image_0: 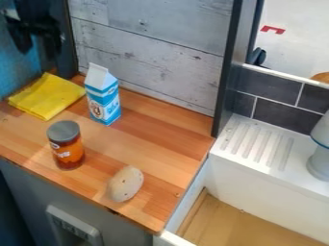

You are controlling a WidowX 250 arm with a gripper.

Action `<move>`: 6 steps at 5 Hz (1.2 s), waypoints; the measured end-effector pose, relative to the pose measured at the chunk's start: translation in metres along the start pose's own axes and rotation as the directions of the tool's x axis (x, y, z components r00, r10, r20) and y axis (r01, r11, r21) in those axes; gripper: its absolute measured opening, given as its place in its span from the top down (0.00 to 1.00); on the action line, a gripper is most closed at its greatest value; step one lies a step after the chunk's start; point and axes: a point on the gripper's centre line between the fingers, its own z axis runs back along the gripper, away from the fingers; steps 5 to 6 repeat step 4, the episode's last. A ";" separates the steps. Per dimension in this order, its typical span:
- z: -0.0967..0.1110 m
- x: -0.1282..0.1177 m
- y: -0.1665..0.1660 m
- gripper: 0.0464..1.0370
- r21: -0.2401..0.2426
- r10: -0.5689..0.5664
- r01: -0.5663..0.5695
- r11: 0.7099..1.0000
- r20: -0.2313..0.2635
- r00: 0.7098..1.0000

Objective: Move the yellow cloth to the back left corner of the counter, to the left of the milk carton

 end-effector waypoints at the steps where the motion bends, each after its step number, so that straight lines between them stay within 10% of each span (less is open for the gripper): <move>1: 0.029 -0.011 -0.008 0.04 -0.042 -0.077 0.078 0.996 0.008 0.997; 3: 0.062 -0.037 -0.028 0.04 -0.159 -0.133 0.134 0.978 0.016 0.991; 6: 0.060 -0.039 -0.044 0.04 -0.138 -0.179 0.173 0.975 -0.029 0.983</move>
